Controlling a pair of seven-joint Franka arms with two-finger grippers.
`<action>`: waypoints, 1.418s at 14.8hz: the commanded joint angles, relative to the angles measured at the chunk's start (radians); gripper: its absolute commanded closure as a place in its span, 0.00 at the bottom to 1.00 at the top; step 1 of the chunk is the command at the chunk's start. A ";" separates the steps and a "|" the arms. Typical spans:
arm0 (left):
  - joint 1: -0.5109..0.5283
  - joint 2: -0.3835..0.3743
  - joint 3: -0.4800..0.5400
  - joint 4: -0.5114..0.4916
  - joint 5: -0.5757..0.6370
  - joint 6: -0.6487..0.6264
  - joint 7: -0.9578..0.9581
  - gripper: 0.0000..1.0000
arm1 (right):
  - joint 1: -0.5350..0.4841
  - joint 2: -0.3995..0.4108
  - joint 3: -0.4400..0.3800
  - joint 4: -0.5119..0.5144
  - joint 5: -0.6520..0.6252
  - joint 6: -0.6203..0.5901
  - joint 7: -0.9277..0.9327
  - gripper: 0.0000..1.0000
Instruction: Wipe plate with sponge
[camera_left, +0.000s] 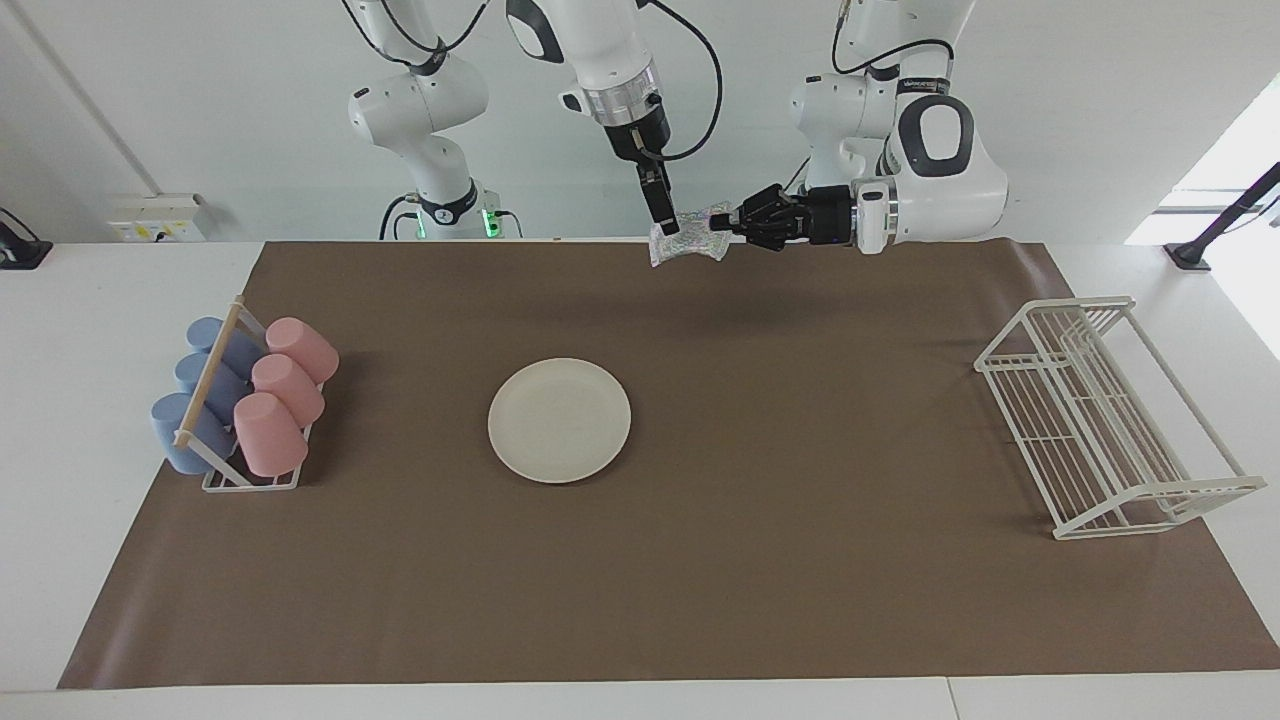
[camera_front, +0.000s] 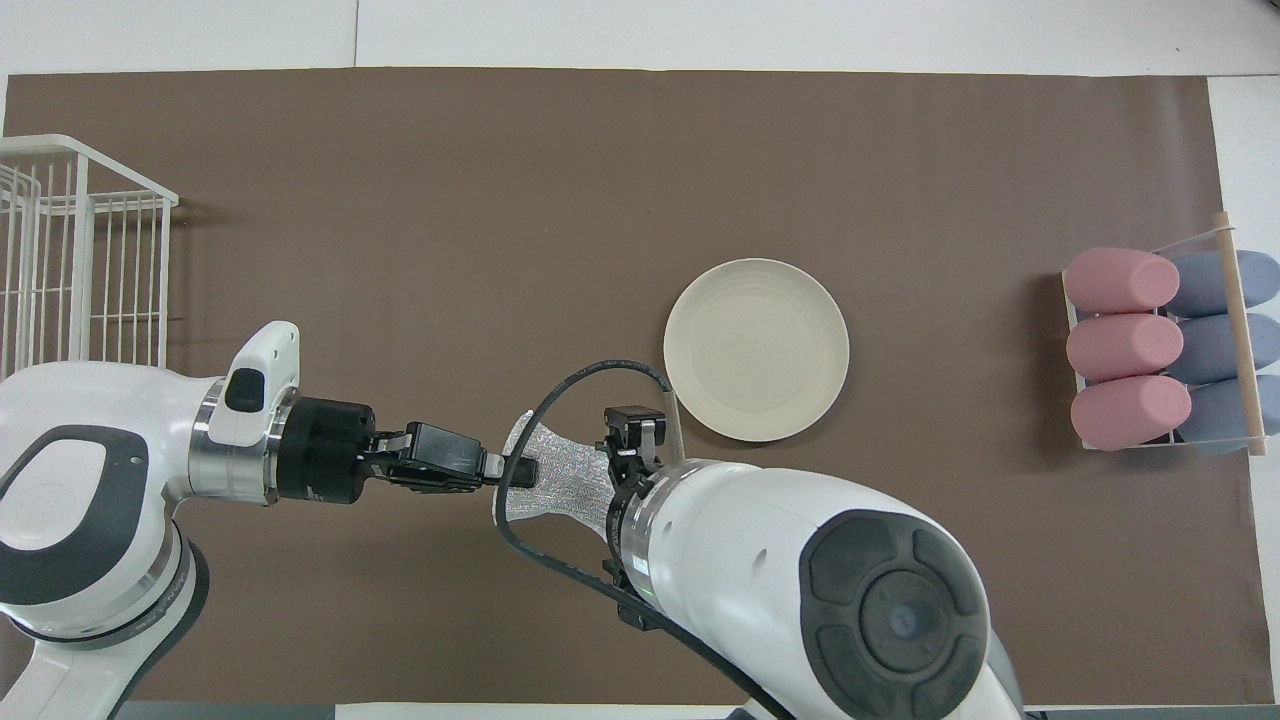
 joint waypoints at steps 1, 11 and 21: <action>-0.010 -0.028 0.017 -0.031 -0.020 -0.032 0.023 1.00 | 0.028 -0.003 0.003 -0.038 0.022 0.071 0.039 0.00; -0.002 -0.028 0.020 -0.029 -0.005 -0.072 0.039 1.00 | 0.034 0.004 0.003 -0.035 0.022 0.079 0.031 0.95; 0.002 -0.049 0.017 -0.006 0.153 -0.066 -0.039 0.00 | 0.034 0.008 0.001 -0.030 0.021 0.073 0.030 1.00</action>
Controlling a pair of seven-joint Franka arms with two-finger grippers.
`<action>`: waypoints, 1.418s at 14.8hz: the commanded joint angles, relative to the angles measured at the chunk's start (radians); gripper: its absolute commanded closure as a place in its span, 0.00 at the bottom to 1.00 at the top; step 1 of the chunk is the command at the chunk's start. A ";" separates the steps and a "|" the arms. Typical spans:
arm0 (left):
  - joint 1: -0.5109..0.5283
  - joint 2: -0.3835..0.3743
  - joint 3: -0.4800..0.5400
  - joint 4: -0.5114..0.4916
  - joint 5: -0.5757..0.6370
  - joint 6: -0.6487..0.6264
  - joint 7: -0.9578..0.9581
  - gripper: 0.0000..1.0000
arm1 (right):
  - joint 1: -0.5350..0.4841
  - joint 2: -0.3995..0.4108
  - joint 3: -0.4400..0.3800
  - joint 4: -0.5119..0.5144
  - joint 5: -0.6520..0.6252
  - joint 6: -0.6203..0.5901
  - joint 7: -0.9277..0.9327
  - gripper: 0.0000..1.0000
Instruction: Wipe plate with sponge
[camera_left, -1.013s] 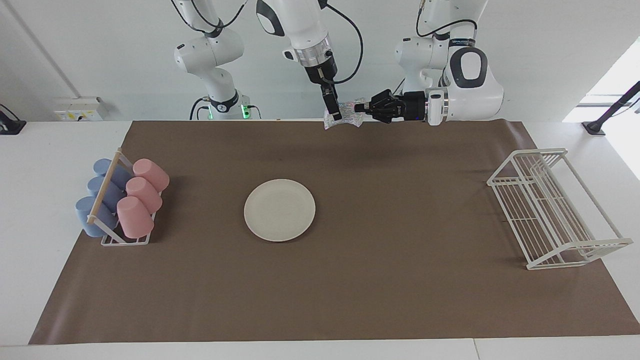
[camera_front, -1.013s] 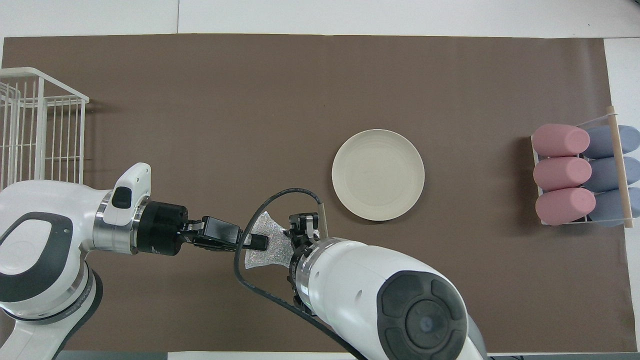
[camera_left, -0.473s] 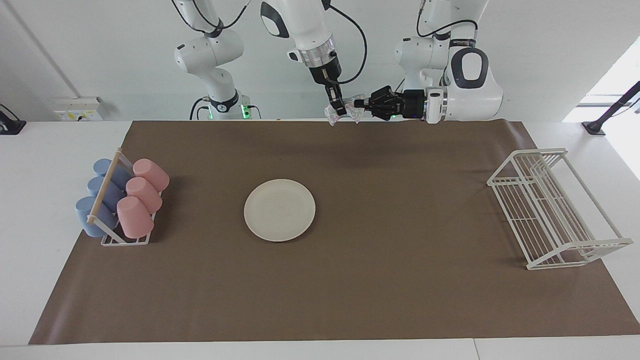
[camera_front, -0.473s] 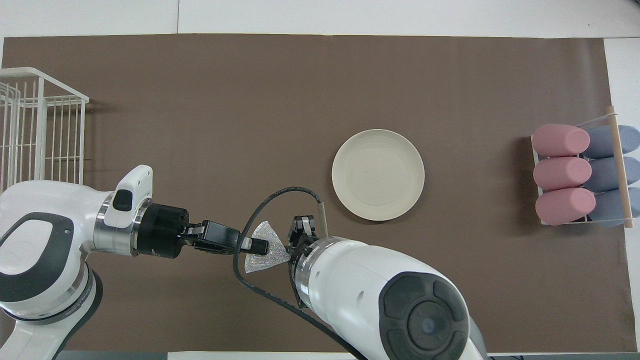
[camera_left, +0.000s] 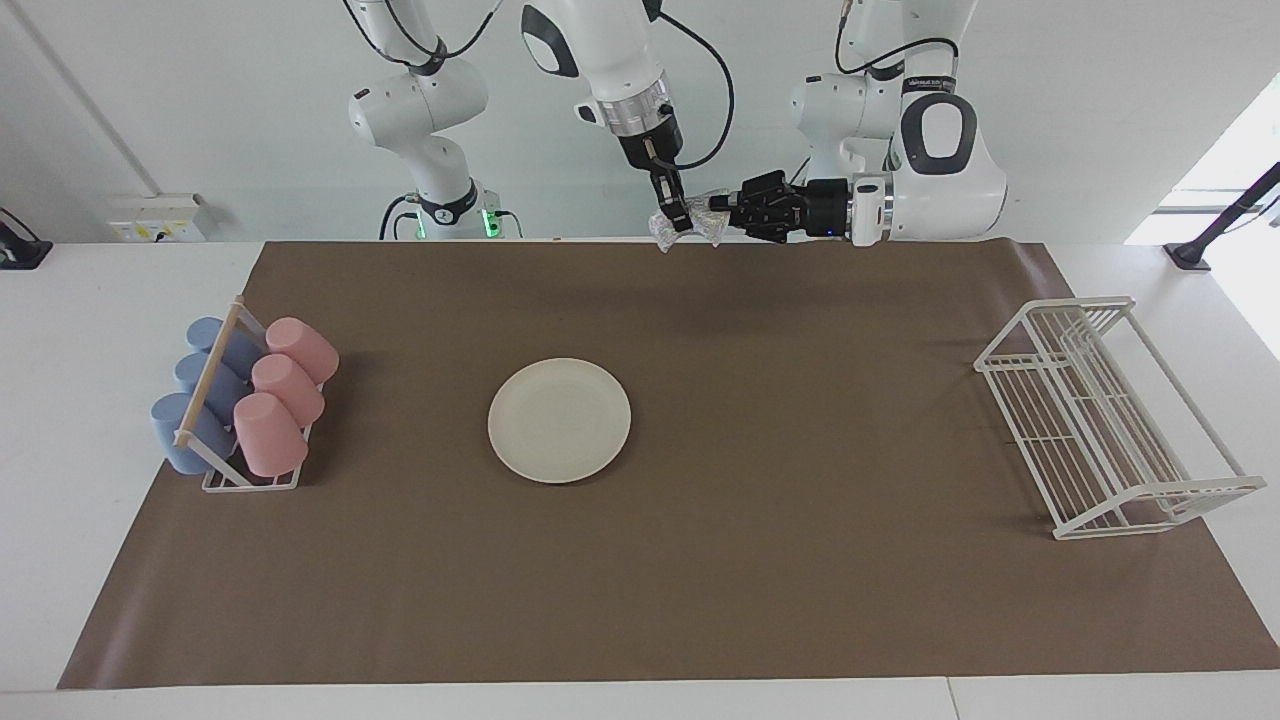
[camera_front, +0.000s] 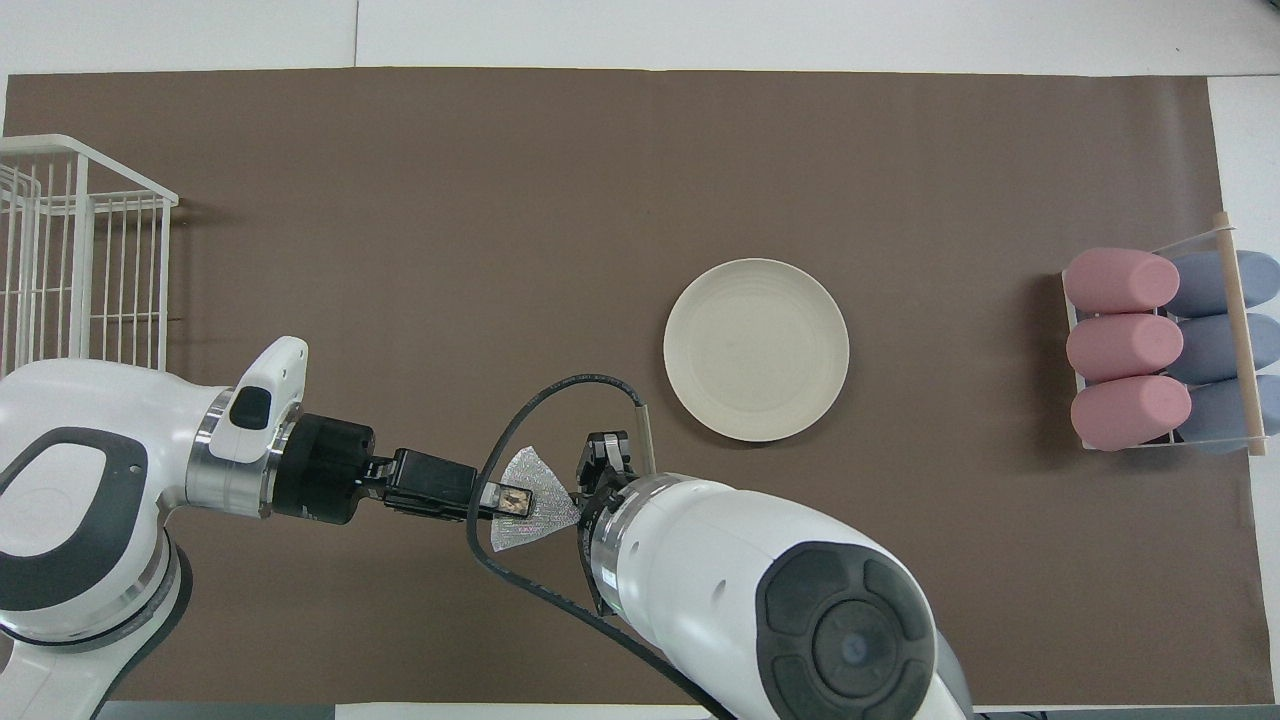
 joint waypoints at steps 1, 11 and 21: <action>0.011 -0.035 0.007 0.005 0.088 0.009 -0.056 0.00 | -0.003 -0.004 0.001 -0.011 0.016 0.007 -0.016 1.00; 0.117 -0.012 0.007 0.083 0.590 0.059 -0.110 0.00 | -0.207 0.190 0.000 -0.209 -0.001 0.347 -0.606 1.00; 0.149 0.005 0.007 0.088 1.144 0.260 -0.145 0.00 | -0.312 0.336 0.000 -0.293 0.001 0.499 -0.864 1.00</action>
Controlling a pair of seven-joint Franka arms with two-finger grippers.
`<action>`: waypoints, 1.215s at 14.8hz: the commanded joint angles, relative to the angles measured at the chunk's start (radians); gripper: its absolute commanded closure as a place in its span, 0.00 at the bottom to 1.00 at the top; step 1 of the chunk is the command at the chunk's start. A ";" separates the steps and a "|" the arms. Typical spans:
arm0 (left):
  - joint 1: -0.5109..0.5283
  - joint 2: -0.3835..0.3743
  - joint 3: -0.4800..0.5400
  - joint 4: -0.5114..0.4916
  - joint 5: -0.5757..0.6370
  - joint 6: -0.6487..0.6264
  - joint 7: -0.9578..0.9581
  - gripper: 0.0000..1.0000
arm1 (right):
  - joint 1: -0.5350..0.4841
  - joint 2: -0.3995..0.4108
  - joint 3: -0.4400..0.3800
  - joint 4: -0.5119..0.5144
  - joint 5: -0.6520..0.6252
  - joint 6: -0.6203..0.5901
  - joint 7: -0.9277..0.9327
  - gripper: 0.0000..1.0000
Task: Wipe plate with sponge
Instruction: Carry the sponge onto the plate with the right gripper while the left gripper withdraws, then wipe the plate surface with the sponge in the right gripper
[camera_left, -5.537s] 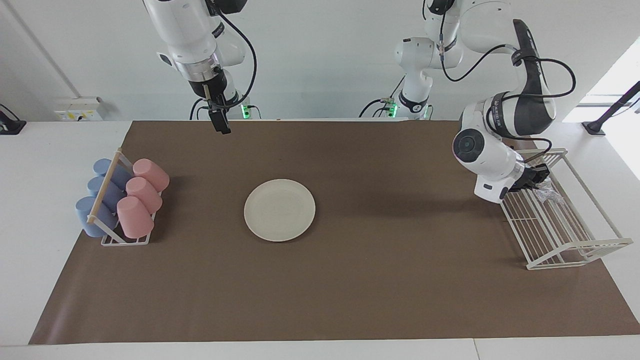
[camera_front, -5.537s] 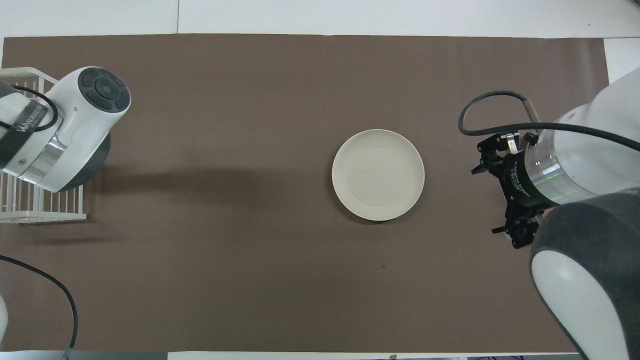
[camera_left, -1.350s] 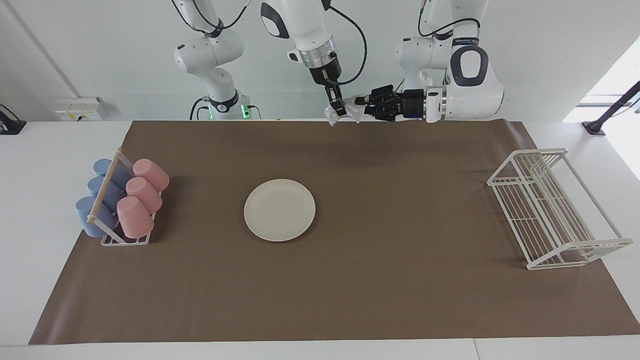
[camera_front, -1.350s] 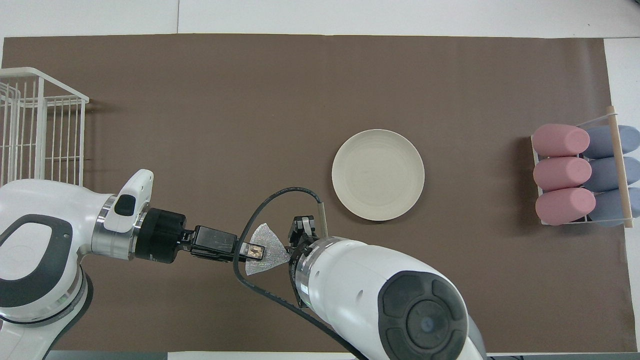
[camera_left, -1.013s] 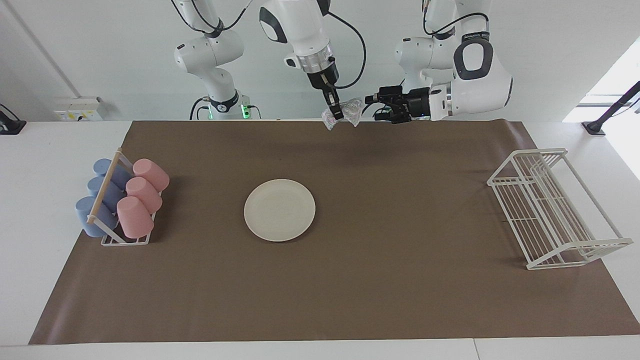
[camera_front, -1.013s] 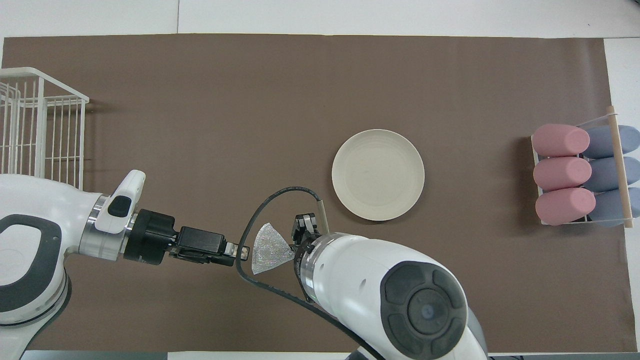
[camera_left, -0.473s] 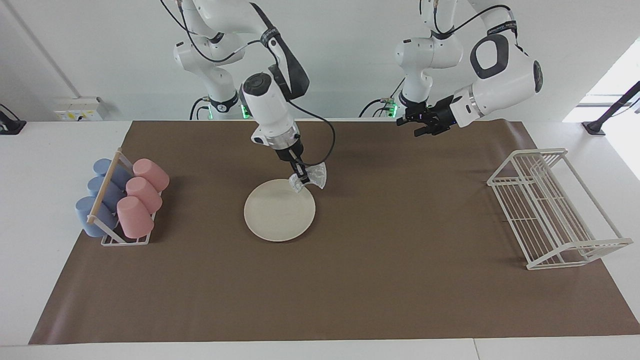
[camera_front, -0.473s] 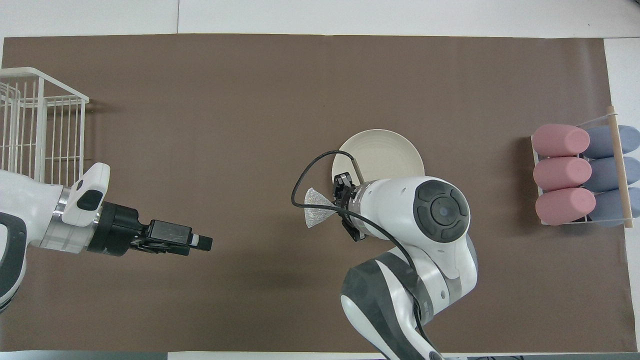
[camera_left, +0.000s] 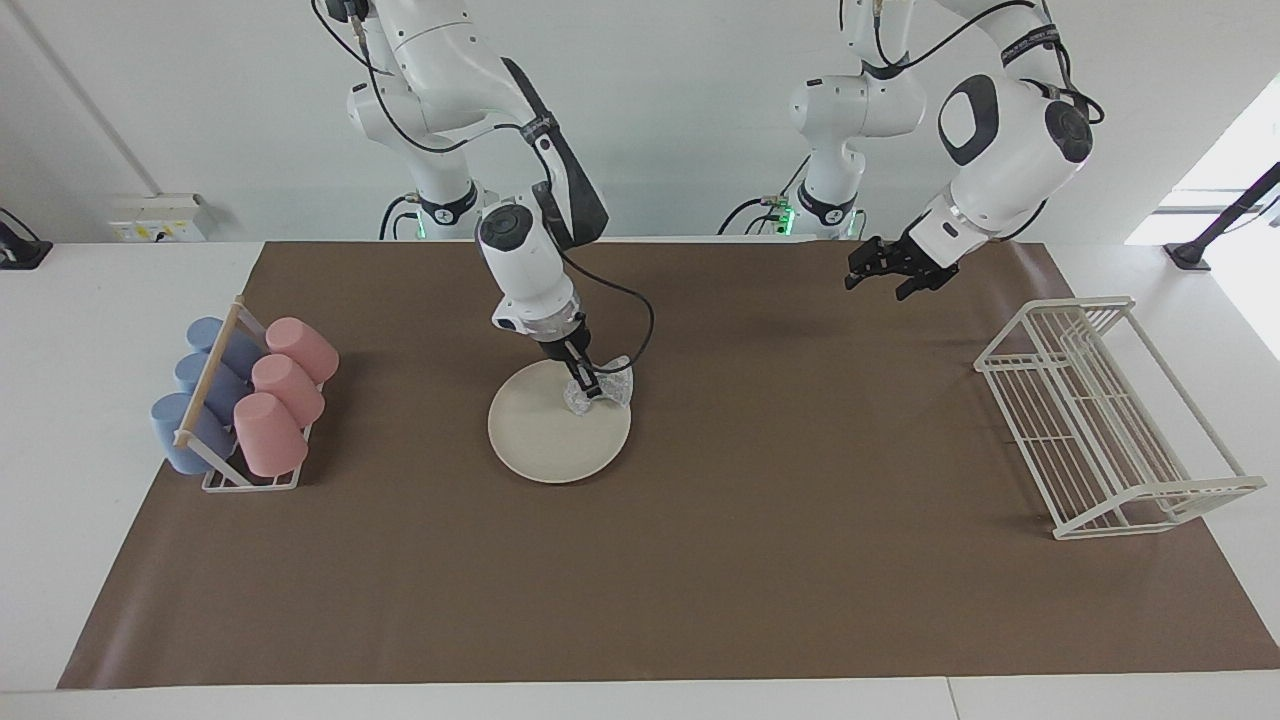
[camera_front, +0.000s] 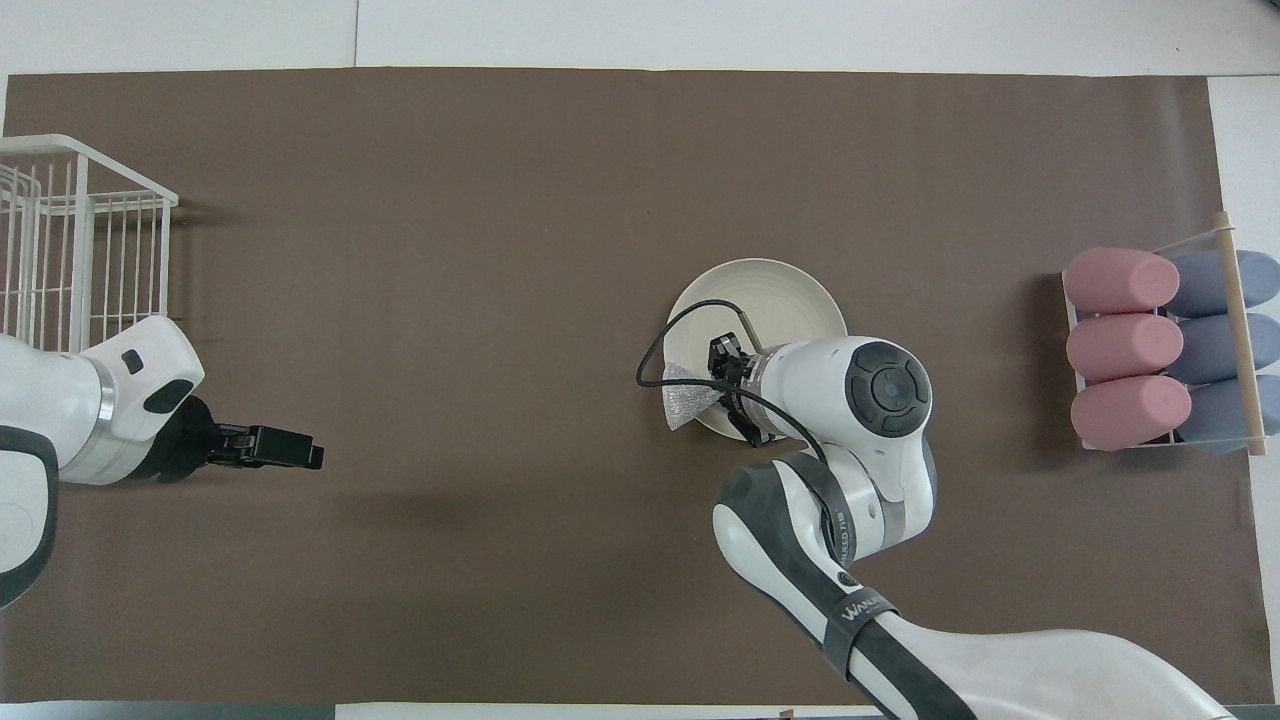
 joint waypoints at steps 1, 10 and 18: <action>0.035 0.012 -0.007 0.016 0.078 0.018 -0.019 0.00 | -0.092 -0.006 0.013 -0.039 0.003 0.017 -0.151 1.00; 0.064 0.011 -0.007 0.016 0.080 0.016 -0.065 0.00 | -0.076 0.006 0.013 -0.051 0.066 0.055 -0.206 1.00; 0.063 0.009 -0.009 0.019 0.080 0.016 -0.066 0.00 | -0.097 0.053 0.012 -0.050 0.081 0.147 -0.272 1.00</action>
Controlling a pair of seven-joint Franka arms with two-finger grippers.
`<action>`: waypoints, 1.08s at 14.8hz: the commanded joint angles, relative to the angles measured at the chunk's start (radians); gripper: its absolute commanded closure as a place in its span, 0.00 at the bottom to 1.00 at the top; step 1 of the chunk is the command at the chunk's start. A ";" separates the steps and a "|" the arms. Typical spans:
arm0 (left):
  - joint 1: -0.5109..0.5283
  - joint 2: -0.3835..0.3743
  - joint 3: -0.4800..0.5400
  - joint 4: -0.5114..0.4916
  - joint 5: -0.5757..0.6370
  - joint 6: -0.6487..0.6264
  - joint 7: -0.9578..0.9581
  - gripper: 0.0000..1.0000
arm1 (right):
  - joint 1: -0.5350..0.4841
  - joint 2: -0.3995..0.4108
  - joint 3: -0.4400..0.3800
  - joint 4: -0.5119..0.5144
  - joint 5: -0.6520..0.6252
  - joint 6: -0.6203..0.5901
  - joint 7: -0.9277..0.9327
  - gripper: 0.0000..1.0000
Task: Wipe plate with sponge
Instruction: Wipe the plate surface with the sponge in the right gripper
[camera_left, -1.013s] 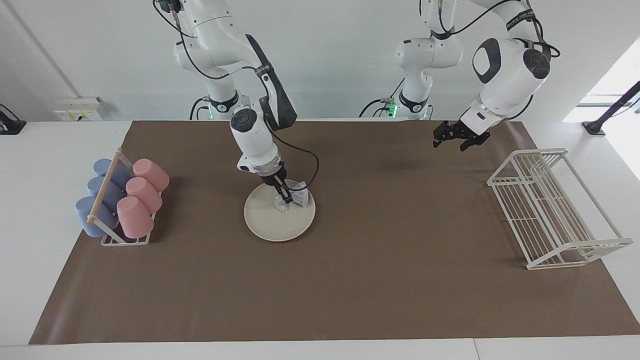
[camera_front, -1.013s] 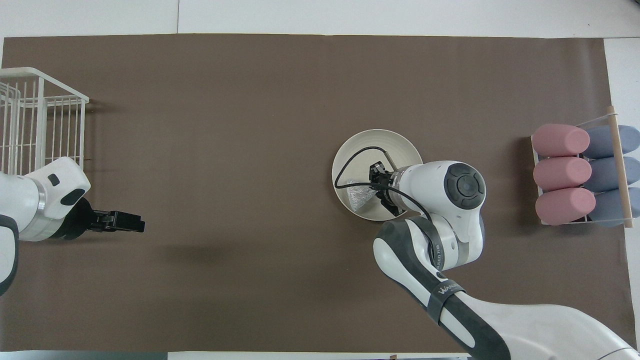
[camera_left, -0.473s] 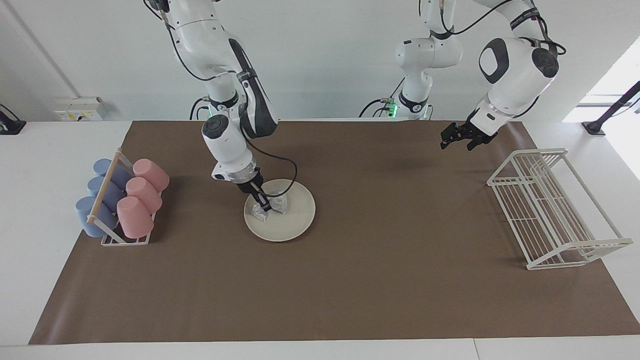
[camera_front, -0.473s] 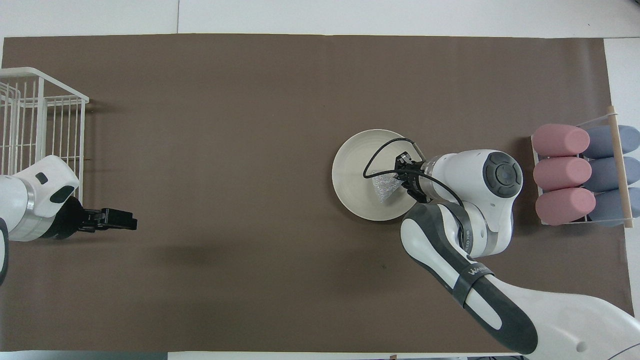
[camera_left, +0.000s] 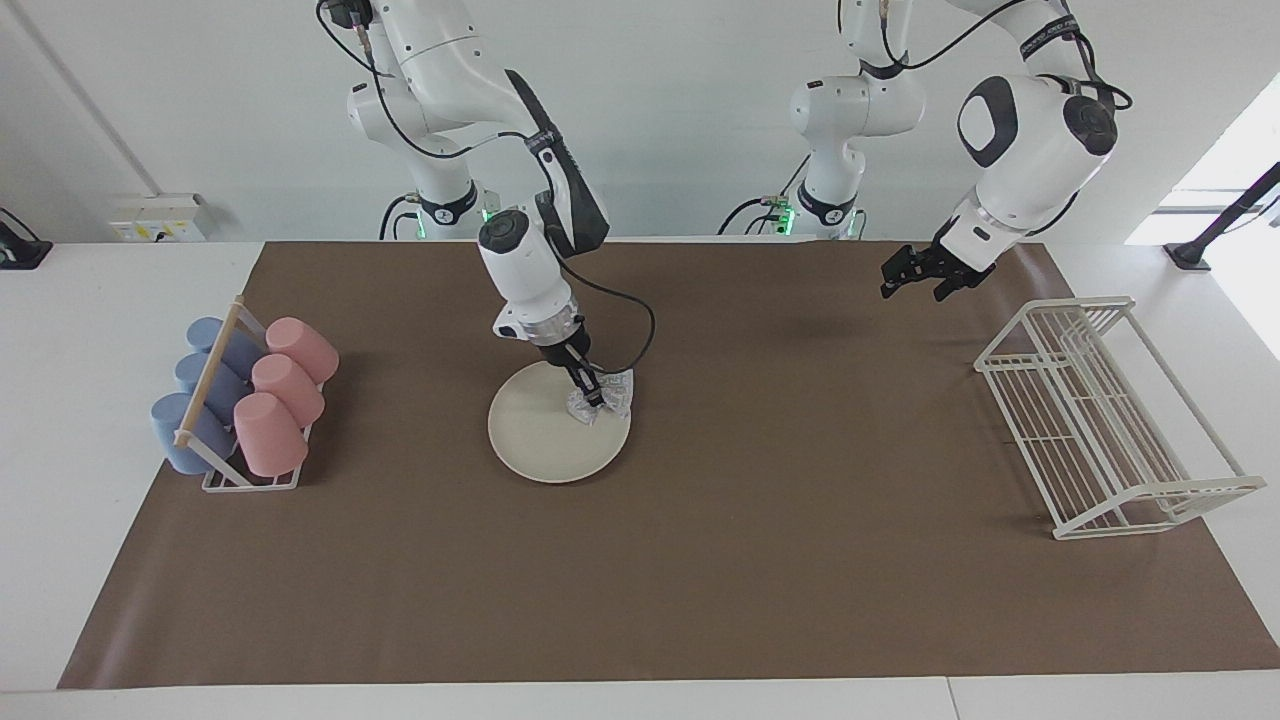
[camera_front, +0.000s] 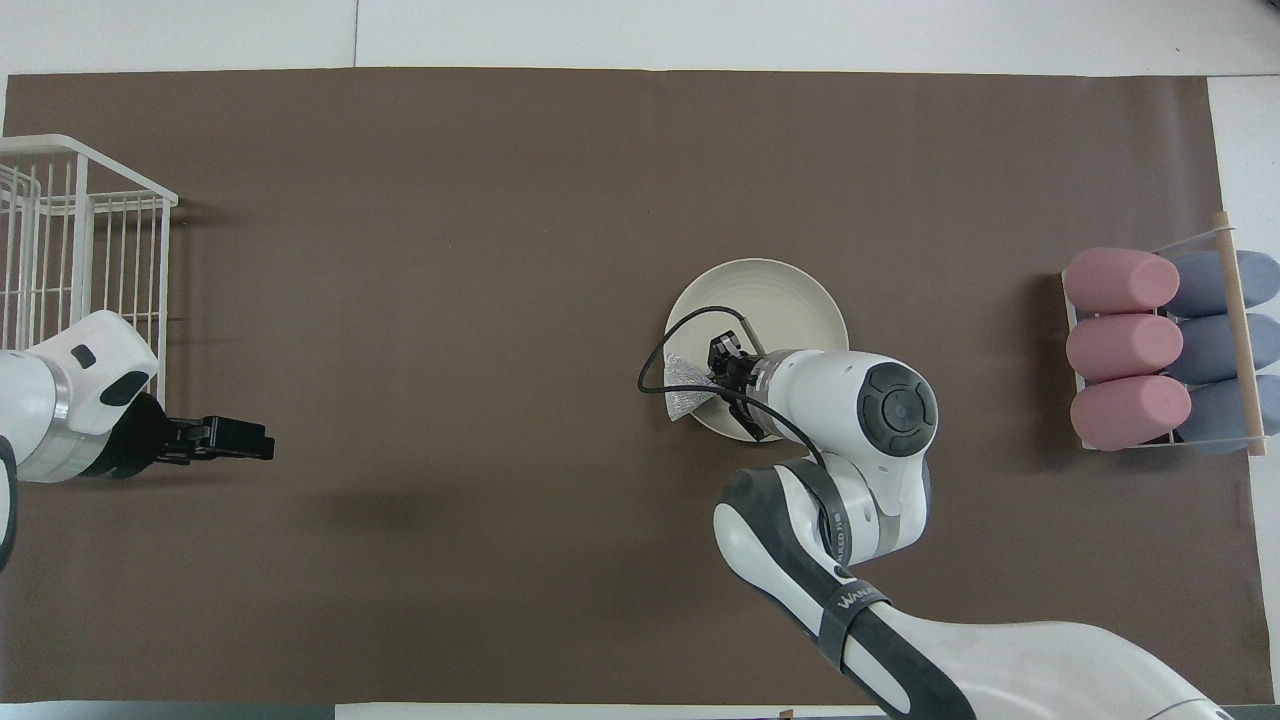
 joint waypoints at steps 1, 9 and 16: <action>0.008 0.009 -0.007 0.015 0.022 0.008 -0.018 0.00 | -0.118 0.043 0.003 -0.011 0.017 0.003 -0.223 1.00; 0.008 0.008 -0.009 0.013 0.022 0.006 -0.035 0.00 | -0.113 0.046 0.004 -0.008 0.017 0.011 -0.205 1.00; 0.006 0.008 -0.010 0.013 0.022 0.008 -0.057 0.00 | -0.002 0.049 0.003 -0.001 0.016 0.016 0.006 1.00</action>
